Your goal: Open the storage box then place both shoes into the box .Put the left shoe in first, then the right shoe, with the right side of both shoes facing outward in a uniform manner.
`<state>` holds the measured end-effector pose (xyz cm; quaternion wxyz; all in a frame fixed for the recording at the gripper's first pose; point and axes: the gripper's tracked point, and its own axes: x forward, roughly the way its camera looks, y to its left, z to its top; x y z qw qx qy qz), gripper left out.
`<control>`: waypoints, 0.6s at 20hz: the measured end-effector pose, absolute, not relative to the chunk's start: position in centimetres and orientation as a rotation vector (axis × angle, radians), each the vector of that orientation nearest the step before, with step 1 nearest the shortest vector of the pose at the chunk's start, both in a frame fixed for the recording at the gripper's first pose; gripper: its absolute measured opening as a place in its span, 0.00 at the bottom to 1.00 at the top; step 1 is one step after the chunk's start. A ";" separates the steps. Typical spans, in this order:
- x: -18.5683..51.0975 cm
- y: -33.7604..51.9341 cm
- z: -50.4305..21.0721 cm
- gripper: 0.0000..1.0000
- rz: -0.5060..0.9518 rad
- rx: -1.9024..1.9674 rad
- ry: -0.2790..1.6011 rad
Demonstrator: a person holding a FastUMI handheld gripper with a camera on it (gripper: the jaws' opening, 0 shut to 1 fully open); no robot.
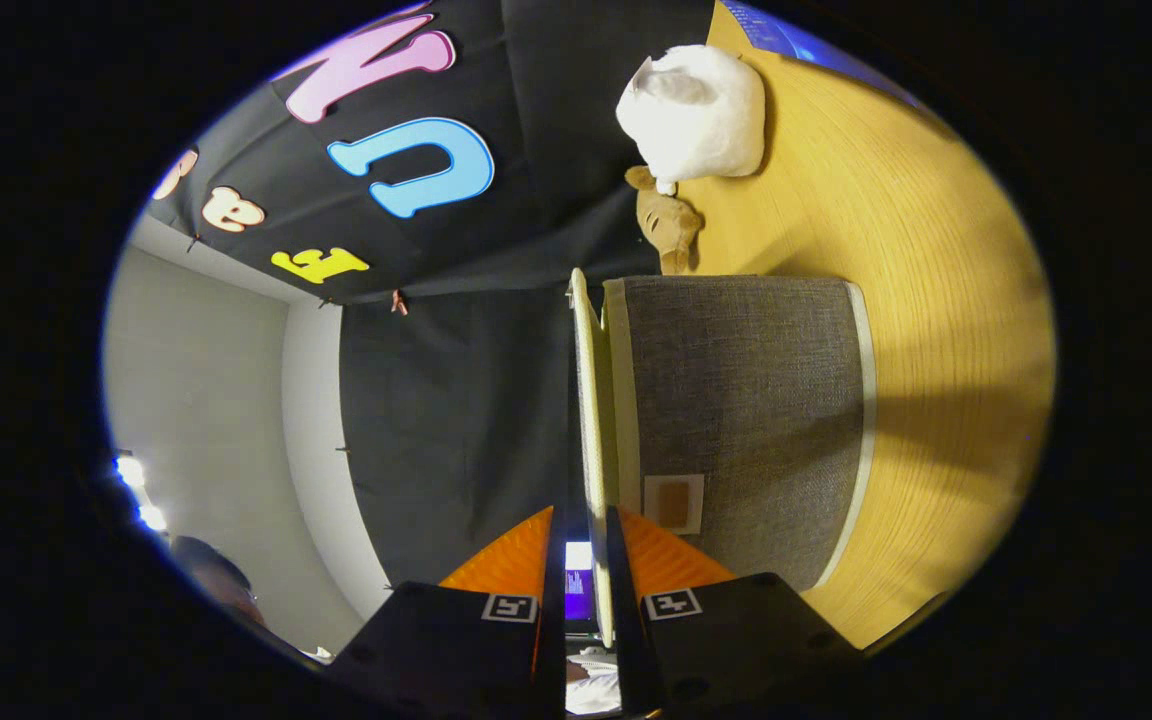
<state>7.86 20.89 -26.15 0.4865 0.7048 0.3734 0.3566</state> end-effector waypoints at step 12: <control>9.0 24.0 -18.7 0.05 0.804 1.534 0.827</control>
